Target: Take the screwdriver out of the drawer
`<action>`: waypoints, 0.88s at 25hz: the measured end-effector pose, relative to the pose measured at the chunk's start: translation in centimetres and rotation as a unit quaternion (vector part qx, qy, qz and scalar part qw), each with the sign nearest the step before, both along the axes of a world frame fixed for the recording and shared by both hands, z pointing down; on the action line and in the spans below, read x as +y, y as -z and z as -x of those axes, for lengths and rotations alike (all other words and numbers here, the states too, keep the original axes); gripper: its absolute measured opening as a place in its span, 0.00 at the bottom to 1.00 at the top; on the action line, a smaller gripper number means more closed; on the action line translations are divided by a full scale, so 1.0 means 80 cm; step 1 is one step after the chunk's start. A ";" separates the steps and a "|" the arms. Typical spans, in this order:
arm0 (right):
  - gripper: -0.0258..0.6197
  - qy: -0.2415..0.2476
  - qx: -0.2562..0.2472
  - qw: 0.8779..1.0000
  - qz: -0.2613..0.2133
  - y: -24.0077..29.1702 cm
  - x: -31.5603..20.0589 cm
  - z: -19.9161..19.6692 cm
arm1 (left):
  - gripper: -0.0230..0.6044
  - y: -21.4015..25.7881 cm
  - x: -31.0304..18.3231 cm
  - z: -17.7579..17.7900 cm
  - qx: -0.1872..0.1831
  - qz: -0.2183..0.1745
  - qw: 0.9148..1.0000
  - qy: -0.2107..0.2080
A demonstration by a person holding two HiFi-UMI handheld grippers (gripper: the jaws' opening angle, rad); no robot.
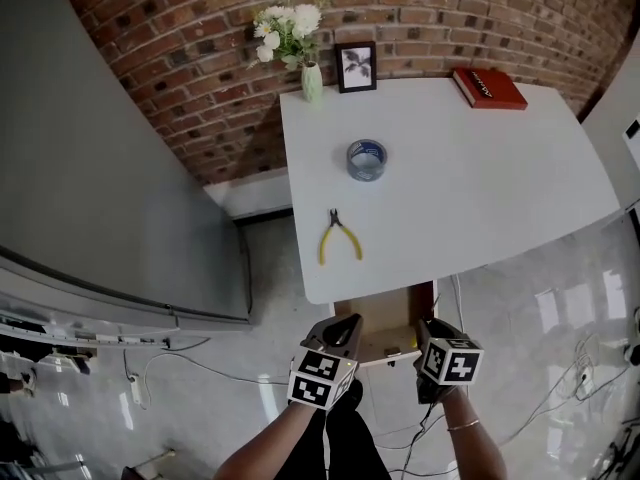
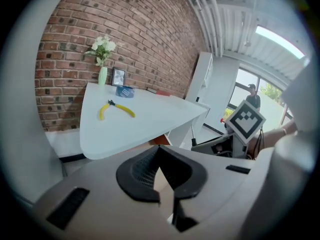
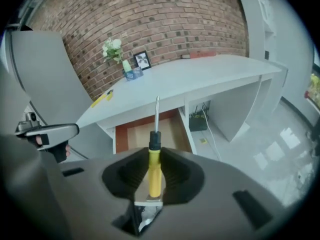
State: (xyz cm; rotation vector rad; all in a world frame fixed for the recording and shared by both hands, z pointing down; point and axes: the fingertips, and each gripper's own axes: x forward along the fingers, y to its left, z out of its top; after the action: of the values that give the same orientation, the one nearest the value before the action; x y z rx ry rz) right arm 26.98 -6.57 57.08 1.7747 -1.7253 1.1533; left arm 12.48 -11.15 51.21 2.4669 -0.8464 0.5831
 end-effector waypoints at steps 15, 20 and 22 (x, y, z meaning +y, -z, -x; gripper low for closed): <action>0.16 -0.053 -0.011 0.991 -0.120 0.153 0.044 0.001 | 0.02 0.095 0.007 -0.014 0.021 -0.062 0.997 -0.033; 0.16 -0.063 -0.013 0.987 -0.148 0.191 0.066 -0.002 | 0.02 0.122 0.013 -0.017 0.027 -0.081 0.996 -0.035; 0.16 -0.064 -0.011 0.985 -0.159 0.203 0.072 -0.004 | 0.02 0.129 0.015 -0.018 0.030 -0.087 0.995 -0.035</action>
State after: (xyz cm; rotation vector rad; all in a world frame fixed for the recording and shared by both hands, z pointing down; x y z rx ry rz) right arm 27.27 -0.78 40.87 2.0934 -1.9197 0.9905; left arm 13.89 -9.92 40.90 2.6666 -0.8198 0.4755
